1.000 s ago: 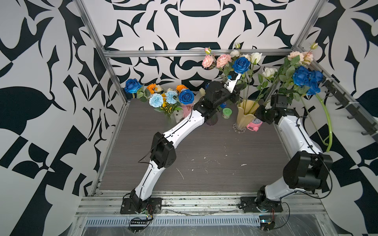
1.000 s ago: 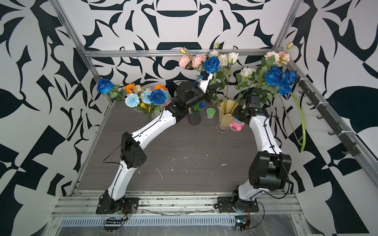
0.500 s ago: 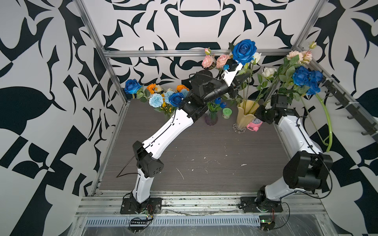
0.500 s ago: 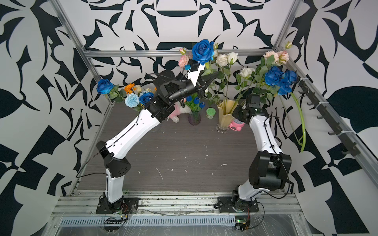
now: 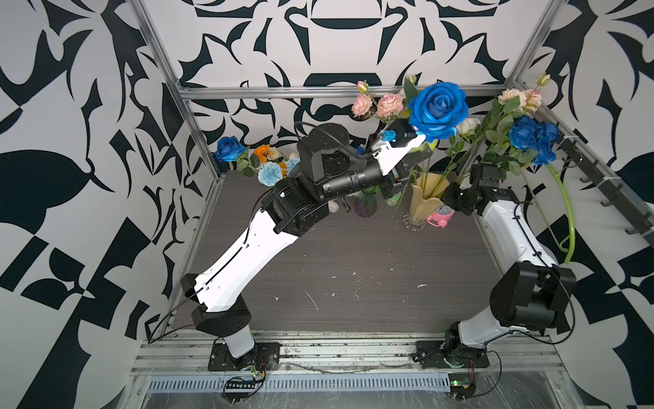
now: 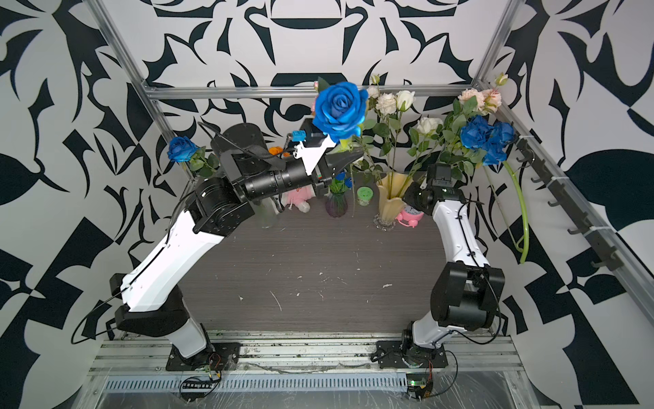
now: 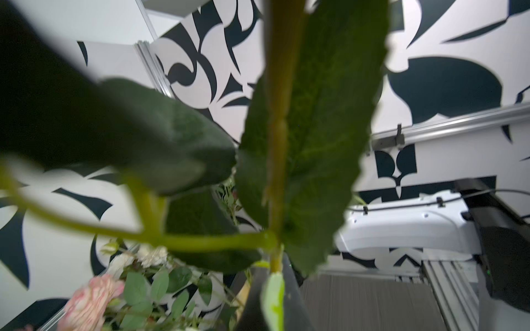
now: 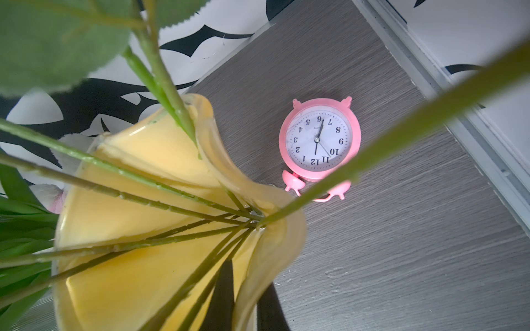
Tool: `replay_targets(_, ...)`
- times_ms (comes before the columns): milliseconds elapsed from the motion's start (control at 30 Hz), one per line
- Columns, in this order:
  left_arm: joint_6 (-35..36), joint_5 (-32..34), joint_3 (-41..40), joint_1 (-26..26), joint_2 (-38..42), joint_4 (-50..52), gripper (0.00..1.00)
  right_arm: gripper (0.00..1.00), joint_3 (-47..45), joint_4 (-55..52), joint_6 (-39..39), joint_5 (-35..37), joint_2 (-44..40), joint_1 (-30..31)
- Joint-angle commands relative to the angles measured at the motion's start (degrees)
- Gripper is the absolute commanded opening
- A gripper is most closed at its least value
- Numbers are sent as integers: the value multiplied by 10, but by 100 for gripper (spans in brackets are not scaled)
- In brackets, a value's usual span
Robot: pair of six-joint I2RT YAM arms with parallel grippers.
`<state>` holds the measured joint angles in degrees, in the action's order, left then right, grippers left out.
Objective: Pick out blue flowers from the vase
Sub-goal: Place the flower at the center of the board.
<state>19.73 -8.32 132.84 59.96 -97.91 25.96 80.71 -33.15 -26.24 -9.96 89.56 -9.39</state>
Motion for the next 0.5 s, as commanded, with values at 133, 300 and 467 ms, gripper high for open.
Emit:
replay_targets(133,115,267,-15,64,-37,238,0,0,5,56,10,-9,5,-4)
replay_targets(300,136,393,-45,67,-98,301,0,0,-2,57,12,-19,11,-4)
replay_targets(467,89,392,-42,46,-163,372,0,0,-7,58,16,-18,13,-4)
